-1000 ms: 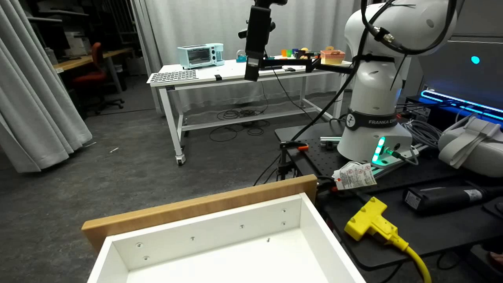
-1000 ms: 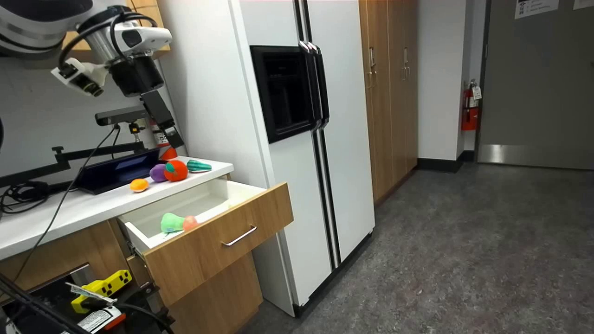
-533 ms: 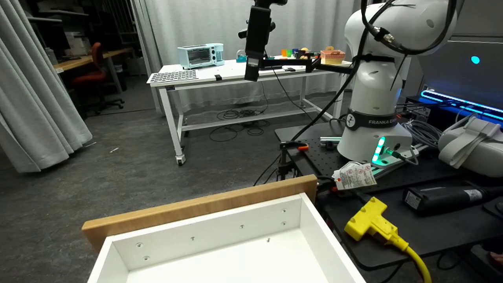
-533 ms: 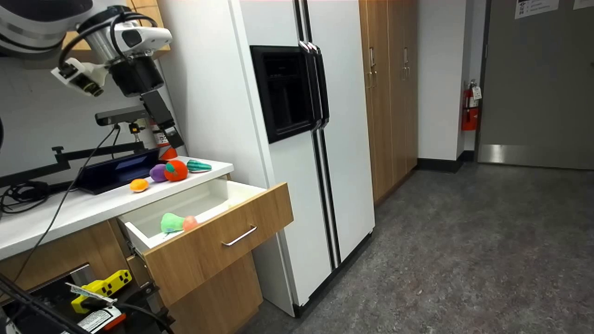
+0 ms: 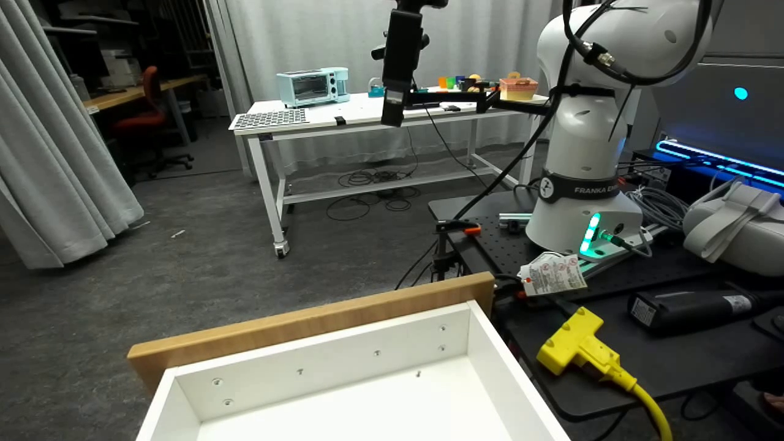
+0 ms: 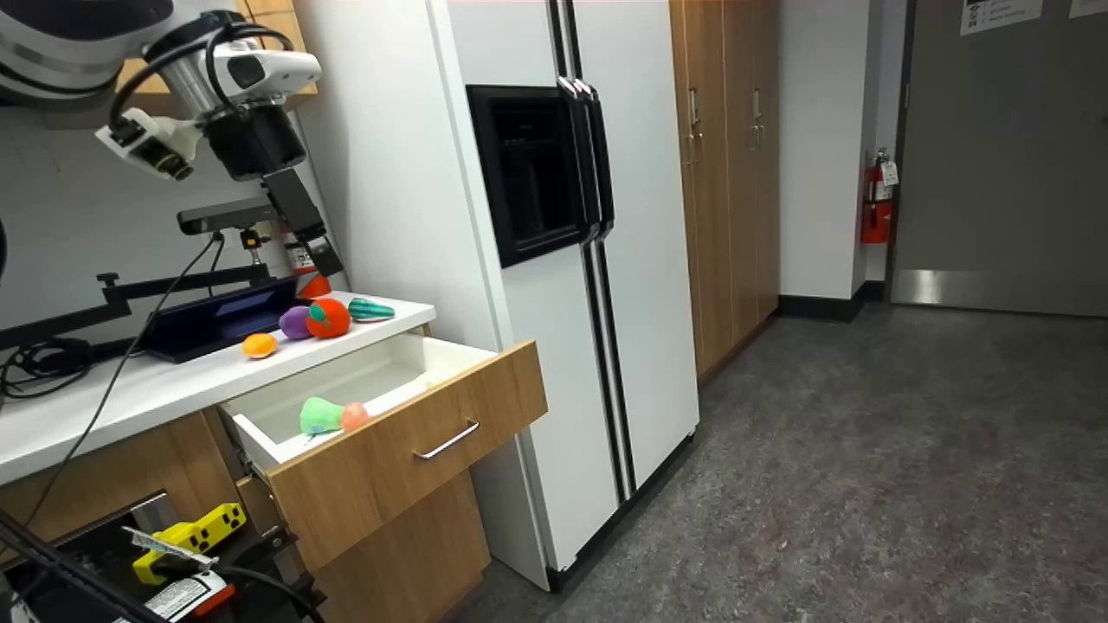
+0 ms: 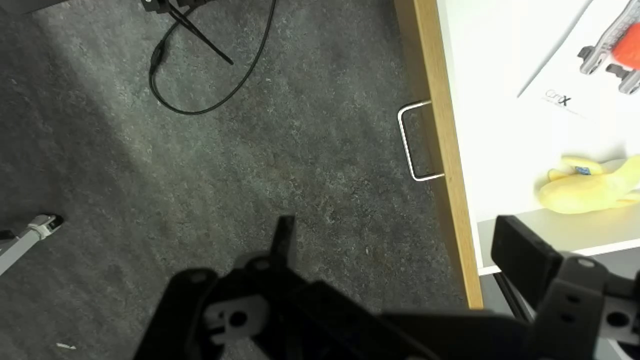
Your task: Close the top drawer
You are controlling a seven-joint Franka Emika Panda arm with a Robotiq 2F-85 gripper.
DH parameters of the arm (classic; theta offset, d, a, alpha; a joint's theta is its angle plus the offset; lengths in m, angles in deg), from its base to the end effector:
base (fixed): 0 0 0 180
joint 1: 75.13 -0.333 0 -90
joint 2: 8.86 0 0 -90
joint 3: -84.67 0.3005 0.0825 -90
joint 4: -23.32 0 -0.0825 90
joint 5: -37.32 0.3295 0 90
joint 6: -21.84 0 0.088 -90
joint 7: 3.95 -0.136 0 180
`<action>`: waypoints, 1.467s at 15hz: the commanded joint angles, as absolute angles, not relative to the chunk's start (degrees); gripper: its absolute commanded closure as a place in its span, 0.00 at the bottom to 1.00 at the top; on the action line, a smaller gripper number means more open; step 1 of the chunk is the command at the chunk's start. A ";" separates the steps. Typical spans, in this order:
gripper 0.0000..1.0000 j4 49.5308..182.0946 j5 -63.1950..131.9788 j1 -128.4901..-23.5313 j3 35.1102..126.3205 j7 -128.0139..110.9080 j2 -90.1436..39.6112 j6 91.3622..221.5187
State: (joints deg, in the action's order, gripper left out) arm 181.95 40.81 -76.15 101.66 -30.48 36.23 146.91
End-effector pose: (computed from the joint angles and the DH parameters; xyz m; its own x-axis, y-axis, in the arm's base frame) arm 0.2830 0.0897 0.4227 0.9459 -0.2293 0.2295 -0.2480 -0.9671 0.0559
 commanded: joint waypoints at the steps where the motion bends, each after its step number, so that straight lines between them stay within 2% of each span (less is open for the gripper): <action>1: 0.00 181.78 40.48 -76.61 101.15 -30.72 36.06 146.52; 15: 0.00 181.46 39.97 -76.74 100.74 -29.85 35.35 145.32; 16: 0.00 176.65 41.43 -77.57 107.36 -36.11 24.51 149.47; 17: 0.00 181.42 40.31 -76.85 101.87 -31.19 34.34 146.88; 22: 0.00 181.01 40.23 -77.03 101.78 -31.83 32.96 147.02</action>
